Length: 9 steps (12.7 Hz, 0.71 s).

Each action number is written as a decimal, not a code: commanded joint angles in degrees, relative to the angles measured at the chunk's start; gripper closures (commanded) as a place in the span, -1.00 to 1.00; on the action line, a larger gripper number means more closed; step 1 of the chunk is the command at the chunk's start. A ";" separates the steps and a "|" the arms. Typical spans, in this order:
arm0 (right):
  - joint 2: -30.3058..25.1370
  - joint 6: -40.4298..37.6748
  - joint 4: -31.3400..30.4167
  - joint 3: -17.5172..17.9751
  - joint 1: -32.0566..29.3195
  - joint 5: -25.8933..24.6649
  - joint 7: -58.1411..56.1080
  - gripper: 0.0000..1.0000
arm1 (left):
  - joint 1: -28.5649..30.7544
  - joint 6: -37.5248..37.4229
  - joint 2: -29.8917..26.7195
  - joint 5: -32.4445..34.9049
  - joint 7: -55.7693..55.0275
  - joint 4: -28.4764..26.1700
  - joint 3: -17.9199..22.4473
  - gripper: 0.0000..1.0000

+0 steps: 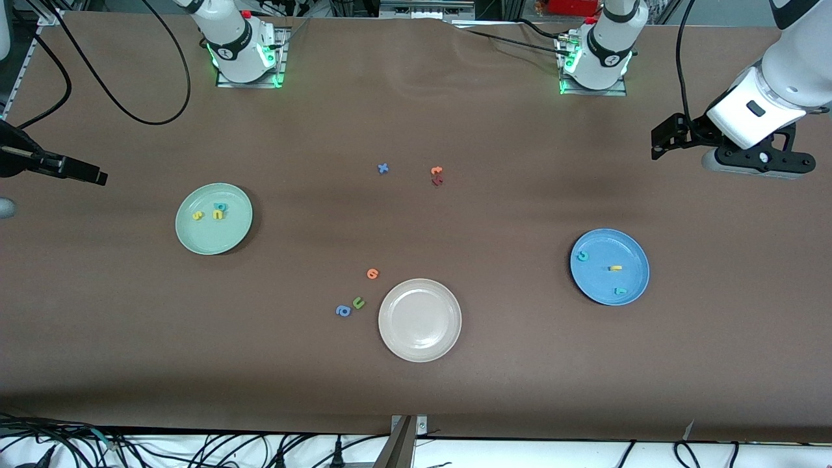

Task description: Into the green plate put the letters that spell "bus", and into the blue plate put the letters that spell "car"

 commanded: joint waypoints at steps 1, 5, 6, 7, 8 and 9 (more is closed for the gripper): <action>-2.07 1.41 -2.30 0.68 -0.45 -0.45 -0.14 -0.99 | -0.22 -0.97 -0.17 1.38 -0.20 0.98 -0.17 -1.00; -2.07 1.50 -2.30 0.68 -0.54 -0.45 -0.05 -0.99 | -0.22 -0.97 -0.17 1.47 -0.20 0.98 -0.17 -1.00; -2.07 1.85 -2.30 0.68 -0.54 -0.45 -0.05 -0.99 | -0.22 -0.97 -0.17 1.47 -0.20 0.98 -0.17 -1.00; -2.16 1.86 -2.21 0.68 -0.45 -0.45 -0.14 -0.99 | -0.22 -0.97 -0.17 1.47 -0.20 0.98 -0.17 -1.00; -2.16 1.86 -2.30 0.68 -0.54 -0.45 -0.14 -0.99 | -0.40 -0.88 -0.17 1.56 -0.03 1.07 -0.26 -1.00; -2.16 1.77 -2.30 0.68 -0.54 -0.54 -0.14 -0.99 | -1.01 -0.88 -0.17 1.56 -0.90 1.07 -0.78 -1.00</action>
